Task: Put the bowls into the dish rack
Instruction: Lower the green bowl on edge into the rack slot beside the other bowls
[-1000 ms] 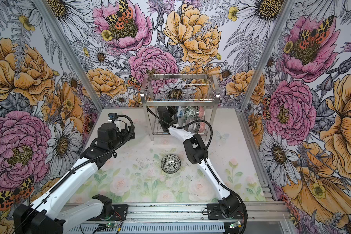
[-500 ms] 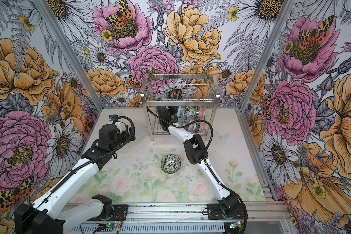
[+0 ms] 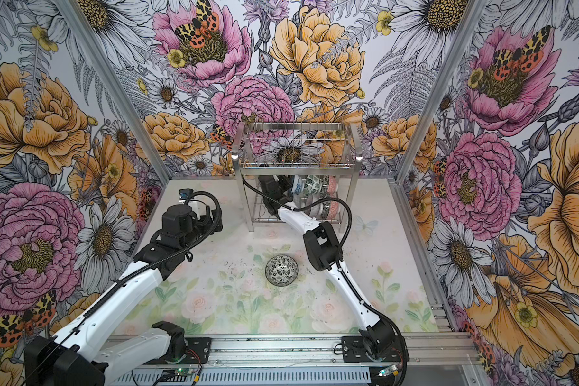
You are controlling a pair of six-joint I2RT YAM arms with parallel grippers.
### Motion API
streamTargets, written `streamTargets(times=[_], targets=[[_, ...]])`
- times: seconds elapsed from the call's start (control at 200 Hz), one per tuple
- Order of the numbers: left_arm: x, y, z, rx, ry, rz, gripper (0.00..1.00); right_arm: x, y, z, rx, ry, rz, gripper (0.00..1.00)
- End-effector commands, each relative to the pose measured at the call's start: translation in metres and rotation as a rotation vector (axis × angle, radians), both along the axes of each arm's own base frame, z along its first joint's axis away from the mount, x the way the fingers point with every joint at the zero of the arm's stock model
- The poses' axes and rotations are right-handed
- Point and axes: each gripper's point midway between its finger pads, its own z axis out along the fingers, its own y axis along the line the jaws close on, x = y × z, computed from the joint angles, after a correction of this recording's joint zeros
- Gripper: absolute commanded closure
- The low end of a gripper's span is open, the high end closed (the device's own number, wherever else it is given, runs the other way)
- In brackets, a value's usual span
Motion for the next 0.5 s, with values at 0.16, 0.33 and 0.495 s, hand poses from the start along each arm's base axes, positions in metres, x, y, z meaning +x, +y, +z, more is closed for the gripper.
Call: streamTargets(times=[0.16,0.33,0.495], targets=[[-0.001,0.001,0.002,-0.027,-0.023,-0.004,0.01,-0.006,0.016,0.010,0.015,0.005,0.044,0.76],[-0.001,0.002,0.001,-0.026,-0.022,-0.001,0.01,-0.009,0.024,0.012,0.006,0.002,0.060,0.75],[-0.003,0.003,0.000,-0.028,-0.022,0.002,0.01,-0.012,0.029,0.015,0.006,0.000,0.070,0.73]])
